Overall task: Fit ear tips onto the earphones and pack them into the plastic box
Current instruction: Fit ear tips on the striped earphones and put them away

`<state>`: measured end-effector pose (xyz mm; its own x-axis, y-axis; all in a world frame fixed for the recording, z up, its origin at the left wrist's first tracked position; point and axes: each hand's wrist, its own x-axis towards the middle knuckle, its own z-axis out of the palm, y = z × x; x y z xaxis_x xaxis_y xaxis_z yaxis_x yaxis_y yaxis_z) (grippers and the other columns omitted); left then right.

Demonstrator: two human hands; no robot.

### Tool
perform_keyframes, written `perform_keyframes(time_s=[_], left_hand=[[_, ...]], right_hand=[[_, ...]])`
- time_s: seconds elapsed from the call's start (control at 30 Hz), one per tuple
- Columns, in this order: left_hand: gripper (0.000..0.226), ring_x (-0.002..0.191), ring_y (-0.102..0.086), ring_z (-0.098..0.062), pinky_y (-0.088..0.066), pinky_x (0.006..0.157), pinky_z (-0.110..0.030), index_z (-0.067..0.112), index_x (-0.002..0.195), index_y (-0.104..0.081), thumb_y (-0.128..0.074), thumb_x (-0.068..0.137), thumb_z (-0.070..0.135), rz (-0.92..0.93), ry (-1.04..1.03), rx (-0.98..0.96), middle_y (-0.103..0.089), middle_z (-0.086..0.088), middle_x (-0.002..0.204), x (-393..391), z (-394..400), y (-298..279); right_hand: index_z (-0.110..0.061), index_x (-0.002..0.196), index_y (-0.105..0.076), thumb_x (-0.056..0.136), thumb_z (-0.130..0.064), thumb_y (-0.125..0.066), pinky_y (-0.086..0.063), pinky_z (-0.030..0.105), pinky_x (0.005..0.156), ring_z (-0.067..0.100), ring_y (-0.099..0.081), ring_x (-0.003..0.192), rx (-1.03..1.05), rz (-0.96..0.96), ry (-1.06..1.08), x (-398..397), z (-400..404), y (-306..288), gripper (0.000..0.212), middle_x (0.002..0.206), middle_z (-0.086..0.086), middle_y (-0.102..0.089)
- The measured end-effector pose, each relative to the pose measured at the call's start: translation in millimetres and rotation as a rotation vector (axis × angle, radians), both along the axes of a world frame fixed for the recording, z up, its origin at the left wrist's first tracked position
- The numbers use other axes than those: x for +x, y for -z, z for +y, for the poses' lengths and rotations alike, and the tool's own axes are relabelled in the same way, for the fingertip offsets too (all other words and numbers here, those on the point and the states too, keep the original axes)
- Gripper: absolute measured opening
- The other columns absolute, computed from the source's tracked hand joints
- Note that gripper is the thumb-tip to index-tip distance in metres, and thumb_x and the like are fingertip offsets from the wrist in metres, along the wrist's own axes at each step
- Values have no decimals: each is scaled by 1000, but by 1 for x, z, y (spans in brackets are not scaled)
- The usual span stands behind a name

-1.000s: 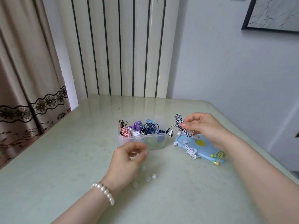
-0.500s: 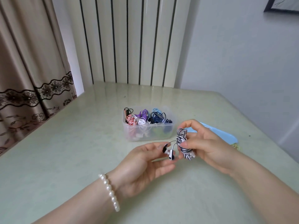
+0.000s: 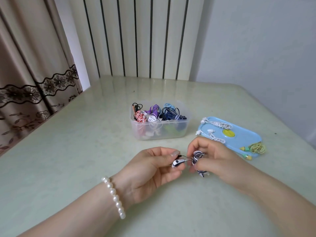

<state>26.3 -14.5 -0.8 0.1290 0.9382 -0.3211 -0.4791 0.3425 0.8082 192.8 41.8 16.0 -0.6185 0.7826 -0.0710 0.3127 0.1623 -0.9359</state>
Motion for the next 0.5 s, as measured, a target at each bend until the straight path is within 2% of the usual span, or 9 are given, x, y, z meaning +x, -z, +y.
perform_keyframes(time_s=[0.07, 0.13, 0.23, 0.37, 0.5], left_hand=[[23, 57, -66, -12, -52, 47, -19, 3, 85, -60, -65, 63, 10, 92, 8, 33, -69, -10, 68, -1, -1, -1], [30, 55, -66, -14, -50, 45, -18, 1, 86, -56, -68, 60, 12, 179, -3, 74, -68, -12, 66, -1, -3, -2], [30, 54, -67, -16, -50, 44, -18, 4, 81, -51, -69, 58, 14, 212, -12, 87, -68, -12, 63, 0, -5, -3], [31, 57, -68, -16, -51, 46, -18, 6, 78, -51, -69, 58, 22, 244, 19, 88, -68, -10, 62, 0, -6, -4], [32, 62, -70, -18, -53, 50, -20, 3, 79, -56, -64, 65, 31, 288, 62, 111, -70, -15, 69, -2, -6, -7]], right_hand=[[-14, 90, -60, 65, -23, -62, -43, 24, 61, 15, -58, 68, -62, 25, -45, -1, -2, 1, 27, 78, 11, -66], [-18, 96, -64, 68, -31, -67, -46, 25, 65, 15, -62, 70, -77, 63, -73, -4, -4, 5, 31, 80, 13, -70], [-17, 88, -72, 69, -25, -76, -50, 26, 71, 23, -65, 75, -49, 128, -40, -8, -6, 7, 21, 85, 21, -70], [-14, 77, -74, 61, -16, -70, -49, 14, 64, 10, -68, 71, -89, 165, -58, -6, -9, 1, 16, 76, 10, -74], [-9, 73, -73, 59, -18, -70, -46, 11, 59, 6, -65, 62, -77, 136, -28, -6, -10, -2, 17, 65, 3, -71]])
